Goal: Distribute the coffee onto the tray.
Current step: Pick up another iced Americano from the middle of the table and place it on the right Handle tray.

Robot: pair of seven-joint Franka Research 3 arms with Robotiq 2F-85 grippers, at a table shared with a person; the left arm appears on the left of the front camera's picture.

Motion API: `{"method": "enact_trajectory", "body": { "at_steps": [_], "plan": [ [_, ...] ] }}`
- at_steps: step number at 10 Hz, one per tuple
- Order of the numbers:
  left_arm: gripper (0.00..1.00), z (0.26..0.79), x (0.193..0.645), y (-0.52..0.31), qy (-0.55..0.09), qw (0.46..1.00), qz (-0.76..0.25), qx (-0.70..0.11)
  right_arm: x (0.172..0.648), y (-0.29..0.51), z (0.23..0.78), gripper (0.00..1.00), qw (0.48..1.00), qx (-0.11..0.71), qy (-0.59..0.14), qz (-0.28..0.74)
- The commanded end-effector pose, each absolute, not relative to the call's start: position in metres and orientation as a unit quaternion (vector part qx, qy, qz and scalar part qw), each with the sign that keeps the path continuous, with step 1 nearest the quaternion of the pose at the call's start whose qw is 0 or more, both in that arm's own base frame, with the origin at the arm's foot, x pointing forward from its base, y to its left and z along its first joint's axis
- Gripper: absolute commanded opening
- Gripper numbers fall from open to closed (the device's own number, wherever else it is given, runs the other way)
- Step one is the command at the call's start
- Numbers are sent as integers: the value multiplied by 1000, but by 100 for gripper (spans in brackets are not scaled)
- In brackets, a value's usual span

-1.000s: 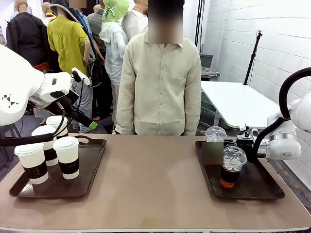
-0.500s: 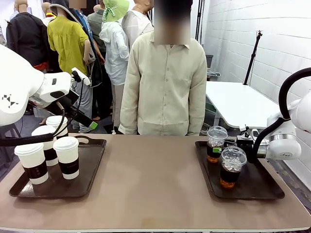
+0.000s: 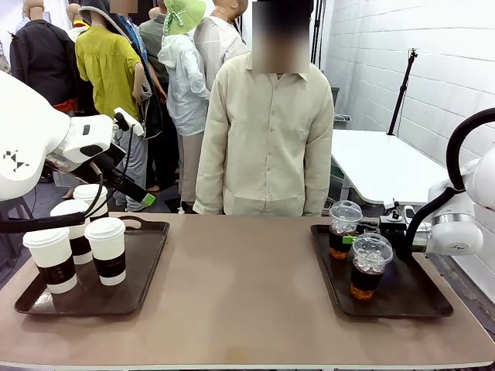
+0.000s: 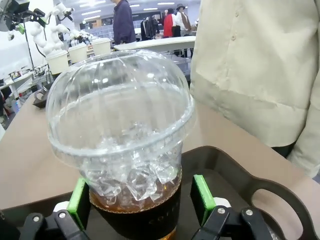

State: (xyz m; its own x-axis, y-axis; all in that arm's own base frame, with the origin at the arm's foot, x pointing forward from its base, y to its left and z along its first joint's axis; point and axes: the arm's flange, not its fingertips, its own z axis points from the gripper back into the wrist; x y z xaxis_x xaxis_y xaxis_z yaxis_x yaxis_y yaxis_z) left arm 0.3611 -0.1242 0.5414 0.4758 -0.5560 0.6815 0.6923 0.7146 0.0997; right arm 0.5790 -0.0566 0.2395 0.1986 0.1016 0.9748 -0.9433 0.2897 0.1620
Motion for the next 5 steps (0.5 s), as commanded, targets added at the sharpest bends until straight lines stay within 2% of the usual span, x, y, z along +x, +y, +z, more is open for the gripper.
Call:
{"method": "enact_trajectory", "body": {
  "at_steps": [1, 5],
  "plan": [
    [100, 541, 361, -124, -356, 854, -366, -97, 569, -63, 246, 100, 650, 433, -492, 384],
    [100, 541, 361, -124, -356, 854, -366, -97, 550, -84, 247, 100, 669, 424, -494, 360]
  ]
}}
